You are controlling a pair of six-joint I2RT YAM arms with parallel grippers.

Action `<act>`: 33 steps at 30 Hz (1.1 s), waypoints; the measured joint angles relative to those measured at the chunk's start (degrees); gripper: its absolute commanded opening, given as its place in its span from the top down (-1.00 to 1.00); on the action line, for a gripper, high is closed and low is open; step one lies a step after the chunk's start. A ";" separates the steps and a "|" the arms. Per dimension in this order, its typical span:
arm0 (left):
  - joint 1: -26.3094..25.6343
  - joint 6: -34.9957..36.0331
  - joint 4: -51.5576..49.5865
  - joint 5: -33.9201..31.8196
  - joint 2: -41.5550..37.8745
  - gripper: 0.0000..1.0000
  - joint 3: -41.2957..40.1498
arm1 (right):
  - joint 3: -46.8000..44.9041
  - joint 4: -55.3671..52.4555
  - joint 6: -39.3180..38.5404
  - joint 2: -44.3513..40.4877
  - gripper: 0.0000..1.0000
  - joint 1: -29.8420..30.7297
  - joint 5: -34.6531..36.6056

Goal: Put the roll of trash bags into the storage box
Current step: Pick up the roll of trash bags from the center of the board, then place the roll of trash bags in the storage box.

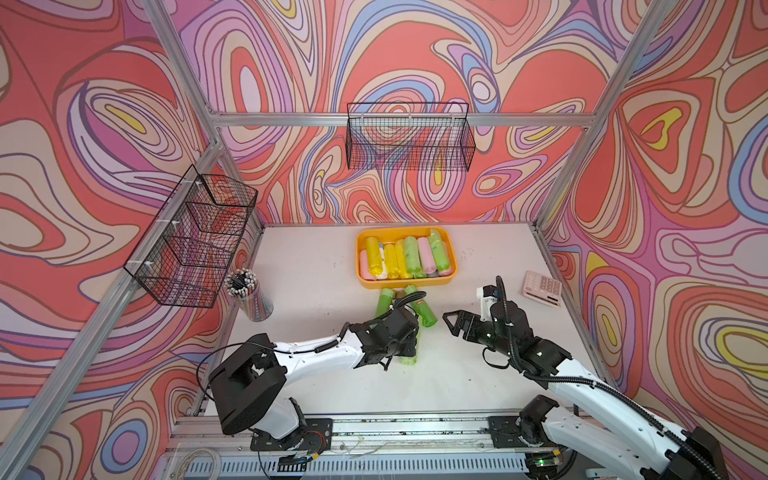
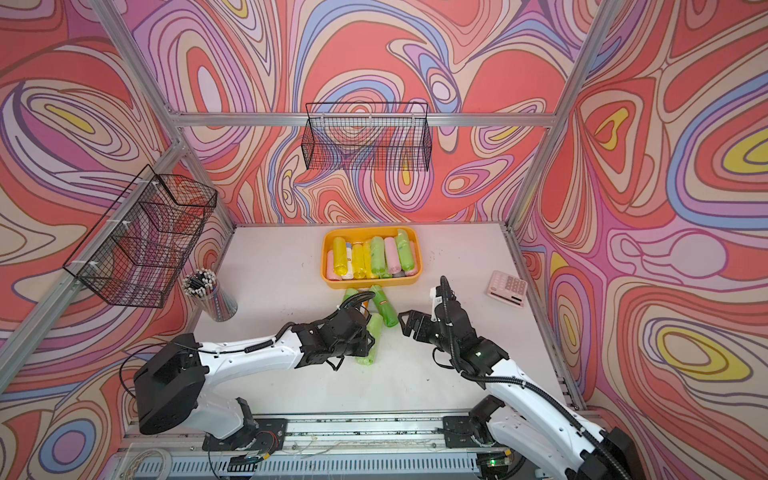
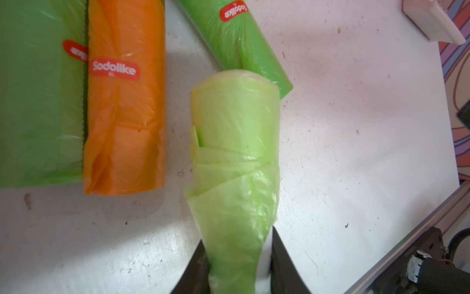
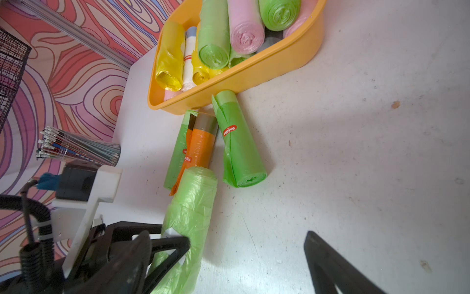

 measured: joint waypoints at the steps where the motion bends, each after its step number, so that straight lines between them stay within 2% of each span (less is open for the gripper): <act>1: 0.00 0.02 -0.35 -0.20 -0.42 0.62 0.00 | 0.00 0.17 0.00 0.20 -0.92 0.00 0.00; 7: 0.00 1.05 -1.60 -1.60 -3.56 0.80 0.02 | 0.00 2.10 0.28 1.68 -0.92 0.00 -0.52; 21: 0.61 2.97 -7.93 -4.46 -4.76 0.85 4.39 | -0.02 9.33 1.46 5.64 -0.92 0.00 -1.64; 33: 7.13 6.25 -12.44 -3.45 -1.75 0.89 15.43 | 0.09 12.83 -0.20 9.92 -0.92 0.00 -1.40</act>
